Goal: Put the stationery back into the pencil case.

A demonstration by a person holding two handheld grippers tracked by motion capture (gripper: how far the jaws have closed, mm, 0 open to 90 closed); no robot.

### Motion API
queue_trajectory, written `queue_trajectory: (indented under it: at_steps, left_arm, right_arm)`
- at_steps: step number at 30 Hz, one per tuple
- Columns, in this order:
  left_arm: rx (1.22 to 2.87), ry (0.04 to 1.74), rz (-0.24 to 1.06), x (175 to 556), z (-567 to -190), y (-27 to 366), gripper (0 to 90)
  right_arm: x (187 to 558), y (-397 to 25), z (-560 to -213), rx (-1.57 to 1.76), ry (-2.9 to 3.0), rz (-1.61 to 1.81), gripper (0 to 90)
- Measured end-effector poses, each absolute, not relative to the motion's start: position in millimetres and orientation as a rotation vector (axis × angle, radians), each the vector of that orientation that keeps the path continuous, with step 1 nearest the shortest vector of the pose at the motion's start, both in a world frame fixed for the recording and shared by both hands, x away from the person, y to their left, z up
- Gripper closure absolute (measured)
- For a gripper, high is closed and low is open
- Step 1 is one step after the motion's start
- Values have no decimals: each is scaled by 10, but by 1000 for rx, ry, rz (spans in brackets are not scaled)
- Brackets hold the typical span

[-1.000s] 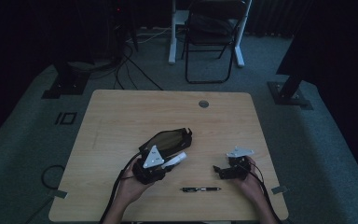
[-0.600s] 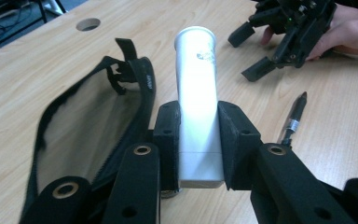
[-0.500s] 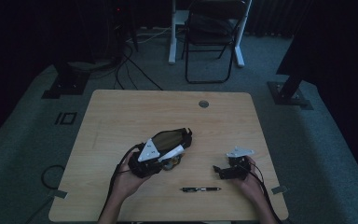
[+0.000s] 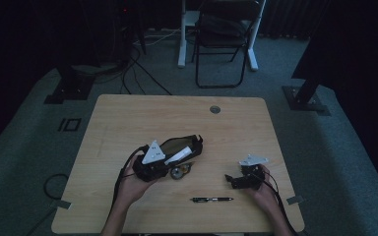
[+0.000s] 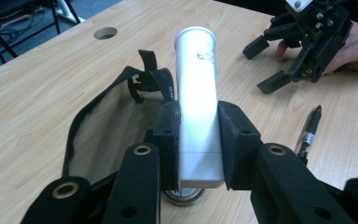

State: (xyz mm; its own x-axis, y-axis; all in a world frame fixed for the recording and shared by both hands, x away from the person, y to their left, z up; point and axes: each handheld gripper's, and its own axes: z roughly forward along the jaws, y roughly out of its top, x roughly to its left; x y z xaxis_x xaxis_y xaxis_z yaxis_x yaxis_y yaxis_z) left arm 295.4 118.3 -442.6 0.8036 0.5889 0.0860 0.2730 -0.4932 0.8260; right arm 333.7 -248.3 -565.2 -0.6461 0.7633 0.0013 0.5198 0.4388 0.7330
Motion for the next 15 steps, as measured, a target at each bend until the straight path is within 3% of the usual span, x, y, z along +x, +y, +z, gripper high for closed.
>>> queue_trajectory:
  at_steps: [15]
  left_arm:
    - [2087, 664, 470, 3067, -4416, 1242, 712]
  right_arm:
    - [3336, -2482, -5651, 1100, 2365, 1033, 116]
